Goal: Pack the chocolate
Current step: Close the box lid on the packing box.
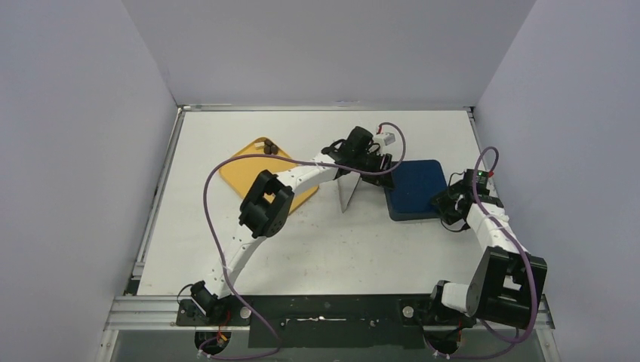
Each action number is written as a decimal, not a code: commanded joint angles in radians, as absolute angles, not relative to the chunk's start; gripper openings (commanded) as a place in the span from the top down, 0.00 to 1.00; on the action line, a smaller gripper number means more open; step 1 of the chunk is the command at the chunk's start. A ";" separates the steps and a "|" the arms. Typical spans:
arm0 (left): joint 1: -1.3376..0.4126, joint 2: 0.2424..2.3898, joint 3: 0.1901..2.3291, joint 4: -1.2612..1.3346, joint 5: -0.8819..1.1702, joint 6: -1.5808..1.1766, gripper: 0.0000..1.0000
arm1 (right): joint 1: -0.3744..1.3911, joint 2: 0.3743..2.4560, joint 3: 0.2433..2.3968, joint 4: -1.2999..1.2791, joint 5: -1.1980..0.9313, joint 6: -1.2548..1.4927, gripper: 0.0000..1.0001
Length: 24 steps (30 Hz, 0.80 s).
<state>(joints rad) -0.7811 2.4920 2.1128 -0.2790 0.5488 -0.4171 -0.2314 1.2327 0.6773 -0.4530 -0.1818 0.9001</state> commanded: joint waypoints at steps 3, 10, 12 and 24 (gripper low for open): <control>-0.846 2.430 2.030 -0.306 0.600 -0.477 0.64 | -0.264 1.325 0.817 -0.470 -0.072 0.668 0.57; -0.851 2.395 2.143 -0.348 0.545 -0.512 0.52 | -0.404 1.347 0.828 -0.466 -0.048 0.550 0.49; -0.830 2.391 2.199 -0.357 0.480 -0.514 0.47 | -0.416 1.349 0.839 -0.451 -0.090 0.526 0.47; -0.740 2.509 2.336 -0.207 0.306 -0.511 0.34 | -0.419 1.434 0.898 -0.365 -0.343 0.383 0.44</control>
<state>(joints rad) -0.7506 2.4458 2.2272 -0.2924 0.3191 -0.4973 -0.4191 1.4265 0.8509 -0.4213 -0.2665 0.4507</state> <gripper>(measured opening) 0.663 0.547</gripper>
